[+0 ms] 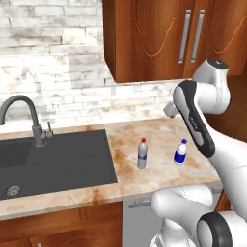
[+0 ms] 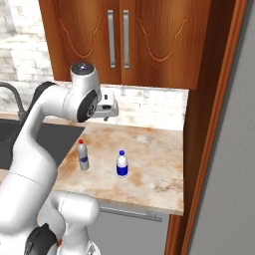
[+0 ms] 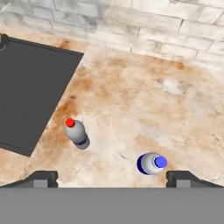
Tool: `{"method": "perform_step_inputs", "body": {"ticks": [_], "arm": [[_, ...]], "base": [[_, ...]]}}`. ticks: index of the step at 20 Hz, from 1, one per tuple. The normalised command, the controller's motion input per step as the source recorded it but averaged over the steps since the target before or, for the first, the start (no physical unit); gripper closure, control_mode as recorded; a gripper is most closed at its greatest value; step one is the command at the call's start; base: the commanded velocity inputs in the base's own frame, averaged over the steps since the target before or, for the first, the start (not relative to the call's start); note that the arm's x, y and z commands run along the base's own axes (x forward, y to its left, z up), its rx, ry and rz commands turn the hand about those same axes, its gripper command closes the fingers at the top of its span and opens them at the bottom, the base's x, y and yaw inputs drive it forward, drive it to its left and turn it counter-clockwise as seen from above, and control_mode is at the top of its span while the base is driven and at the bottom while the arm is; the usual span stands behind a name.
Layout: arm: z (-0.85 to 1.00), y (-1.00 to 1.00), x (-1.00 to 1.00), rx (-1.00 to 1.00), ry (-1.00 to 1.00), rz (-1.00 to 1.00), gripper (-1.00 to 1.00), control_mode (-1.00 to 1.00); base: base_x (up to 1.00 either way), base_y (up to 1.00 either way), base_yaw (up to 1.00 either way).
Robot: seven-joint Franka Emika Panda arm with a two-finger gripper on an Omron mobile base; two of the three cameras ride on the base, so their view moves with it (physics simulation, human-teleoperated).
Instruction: Take the bottled waters from the counter and place them in the freezer to freeze. Close the freezer door after placing the bottles.
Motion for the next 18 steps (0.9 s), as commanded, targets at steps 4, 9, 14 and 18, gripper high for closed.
{"method": "perform_step_inputs", "body": {"ticks": [4,9,14,18], "arm": [[-0.24,-0.35,-0.1,0.0,-0.19,0.17,-1.0,-1.0],[-0.37,-0.37,0.0,0.0,-0.08,0.15,-1.0,-1.0],[-0.3,-0.31,0.0,0.01,-0.12,0.15,-1.0,-1.0],[-0.71,-0.22,0.0,0.24,-0.05,0.19,-1.0,-1.0]], "base": [[0.0,0.0,0.0],[0.0,0.0,0.0],[0.0,0.0,0.0],[0.0,0.0,0.0]]}}
